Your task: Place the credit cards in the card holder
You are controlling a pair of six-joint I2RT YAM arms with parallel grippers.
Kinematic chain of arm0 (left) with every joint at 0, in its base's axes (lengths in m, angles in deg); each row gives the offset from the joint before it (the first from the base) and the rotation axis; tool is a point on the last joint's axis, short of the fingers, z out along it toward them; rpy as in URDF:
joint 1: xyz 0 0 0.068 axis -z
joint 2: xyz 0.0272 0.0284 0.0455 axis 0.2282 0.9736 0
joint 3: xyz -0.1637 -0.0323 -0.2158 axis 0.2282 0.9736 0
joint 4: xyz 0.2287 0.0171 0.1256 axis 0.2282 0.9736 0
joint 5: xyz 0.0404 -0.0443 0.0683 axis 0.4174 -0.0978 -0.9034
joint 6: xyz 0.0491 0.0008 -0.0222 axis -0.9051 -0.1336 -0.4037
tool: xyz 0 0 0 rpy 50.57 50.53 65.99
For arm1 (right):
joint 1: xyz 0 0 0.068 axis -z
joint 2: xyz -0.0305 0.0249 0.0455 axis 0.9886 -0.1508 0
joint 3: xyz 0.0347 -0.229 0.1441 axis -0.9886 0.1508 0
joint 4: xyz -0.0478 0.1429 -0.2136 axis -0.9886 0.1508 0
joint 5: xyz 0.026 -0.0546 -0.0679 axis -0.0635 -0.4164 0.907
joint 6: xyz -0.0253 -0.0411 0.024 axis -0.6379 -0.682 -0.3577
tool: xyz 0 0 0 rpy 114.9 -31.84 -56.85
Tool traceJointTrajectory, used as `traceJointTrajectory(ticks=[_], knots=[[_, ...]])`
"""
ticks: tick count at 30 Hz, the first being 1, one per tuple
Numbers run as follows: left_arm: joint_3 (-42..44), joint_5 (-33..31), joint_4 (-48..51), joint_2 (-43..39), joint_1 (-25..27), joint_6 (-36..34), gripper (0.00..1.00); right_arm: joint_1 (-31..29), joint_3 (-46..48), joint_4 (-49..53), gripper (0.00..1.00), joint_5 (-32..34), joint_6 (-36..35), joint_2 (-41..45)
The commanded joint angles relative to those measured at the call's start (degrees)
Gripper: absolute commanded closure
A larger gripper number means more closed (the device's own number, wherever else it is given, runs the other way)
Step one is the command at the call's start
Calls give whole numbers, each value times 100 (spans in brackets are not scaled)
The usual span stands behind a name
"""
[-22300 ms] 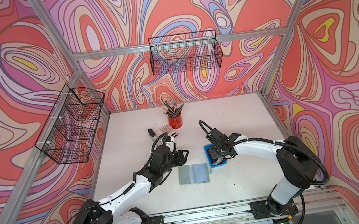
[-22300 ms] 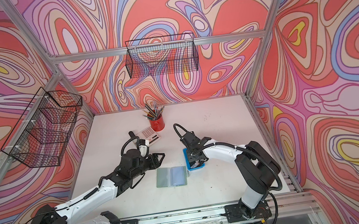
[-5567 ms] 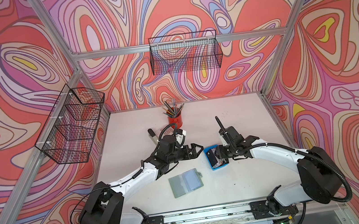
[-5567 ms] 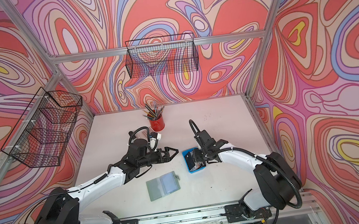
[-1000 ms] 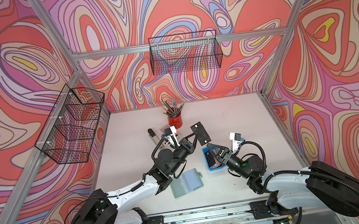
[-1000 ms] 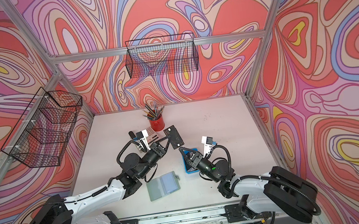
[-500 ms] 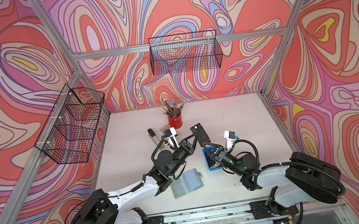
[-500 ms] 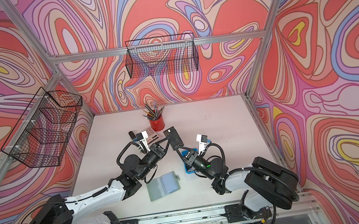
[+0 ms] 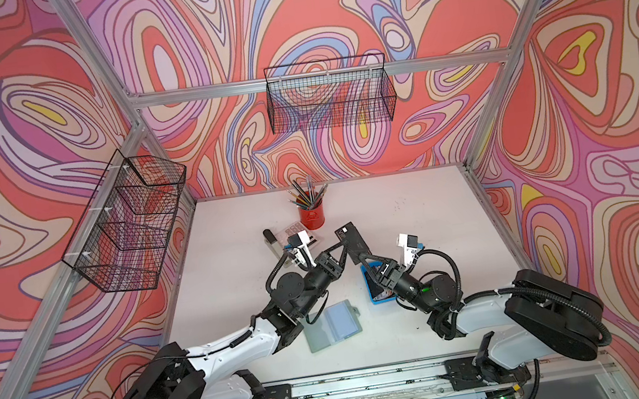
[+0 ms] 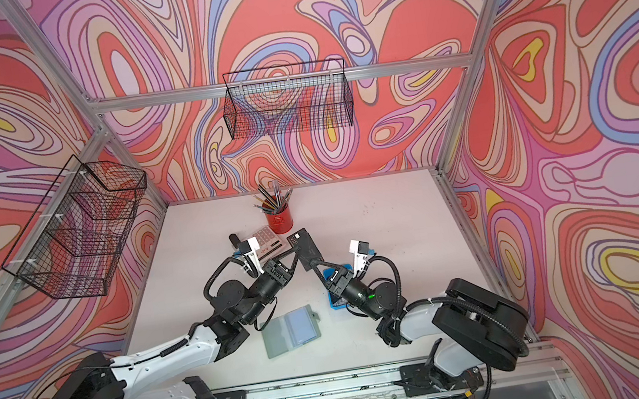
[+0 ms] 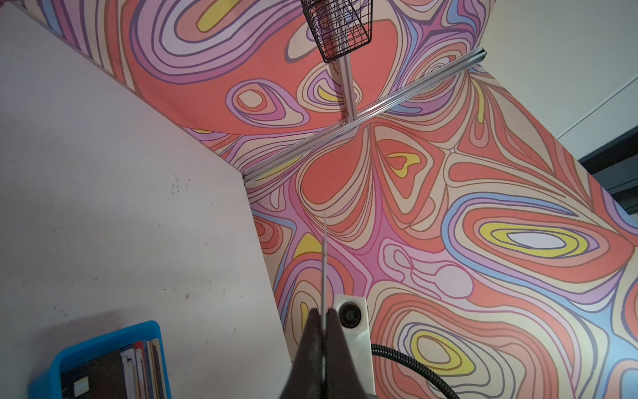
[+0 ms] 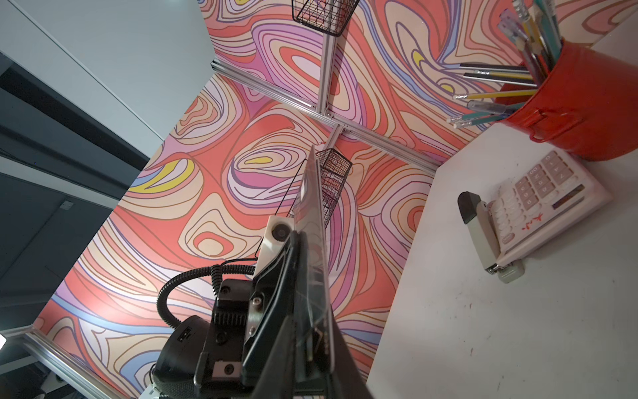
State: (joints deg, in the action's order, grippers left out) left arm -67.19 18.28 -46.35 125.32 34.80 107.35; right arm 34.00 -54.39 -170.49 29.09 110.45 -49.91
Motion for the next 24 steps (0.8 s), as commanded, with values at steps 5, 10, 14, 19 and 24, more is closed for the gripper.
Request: traceJointTrajectory(ticks=[5, 10, 14, 19, 24], knots=[[-57, 132, -532, 120, 16, 80, 100, -29, -79, -225, 95, -41, 72, 29], [-33, 41, -459, 81, 15, 39, 100, -26, -10, -92, 100, 4, 81, 144], [-5, 83, -404, 63, 14, -59, 83, -22, 145, 293, 100, 110, 74, 443], [40, 176, -463, 133, 12, -204, 57, -22, 347, 1346, 100, 189, 9, 1088], [-22, 241, -465, 190, -17, -378, 49, -26, 674, 1802, 100, 243, -20, 1692]])
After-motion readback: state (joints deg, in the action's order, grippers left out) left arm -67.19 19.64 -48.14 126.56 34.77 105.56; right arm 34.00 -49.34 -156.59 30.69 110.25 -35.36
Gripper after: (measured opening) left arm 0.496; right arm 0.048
